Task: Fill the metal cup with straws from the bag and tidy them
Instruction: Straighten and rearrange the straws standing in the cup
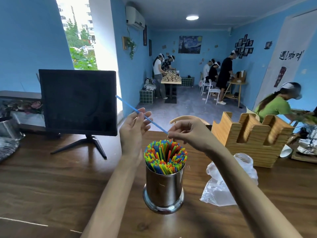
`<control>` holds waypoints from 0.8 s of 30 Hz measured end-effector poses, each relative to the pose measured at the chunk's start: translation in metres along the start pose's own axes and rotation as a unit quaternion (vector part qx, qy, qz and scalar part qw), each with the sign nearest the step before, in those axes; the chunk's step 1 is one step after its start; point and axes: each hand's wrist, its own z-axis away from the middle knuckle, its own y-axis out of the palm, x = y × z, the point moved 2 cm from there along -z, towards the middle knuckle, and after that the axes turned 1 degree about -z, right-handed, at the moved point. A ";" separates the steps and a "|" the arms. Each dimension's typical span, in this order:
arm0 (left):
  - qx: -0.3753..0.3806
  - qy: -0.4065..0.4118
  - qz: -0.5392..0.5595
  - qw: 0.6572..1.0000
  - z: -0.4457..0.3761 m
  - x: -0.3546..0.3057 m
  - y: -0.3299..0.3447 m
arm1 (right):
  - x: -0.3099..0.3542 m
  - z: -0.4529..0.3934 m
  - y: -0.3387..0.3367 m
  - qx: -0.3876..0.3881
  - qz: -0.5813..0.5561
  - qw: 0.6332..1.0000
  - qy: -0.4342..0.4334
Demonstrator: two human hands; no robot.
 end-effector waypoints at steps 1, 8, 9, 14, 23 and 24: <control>0.000 0.021 -0.015 1.000 -0.001 -0.002 0.000 | -0.009 -0.005 0.002 -0.004 0.025 1.000 0.007; 0.160 0.138 -0.287 0.934 0.009 0.010 -0.006 | -0.051 -0.041 0.021 0.087 0.201 0.974 0.064; 0.169 0.148 -0.324 0.919 0.009 0.011 -0.007 | -0.054 -0.043 0.023 0.096 0.202 0.972 0.074; 0.214 0.156 -0.403 0.876 0.009 0.013 -0.014 | -0.059 -0.052 0.025 0.086 0.176 0.976 0.099; 0.212 0.173 -0.495 0.825 0.007 0.032 -0.030 | -0.045 -0.056 0.016 0.047 0.171 0.980 0.094; 0.222 0.158 -0.502 0.821 0.006 0.037 -0.032 | -0.044 -0.055 0.016 0.033 0.171 0.981 0.089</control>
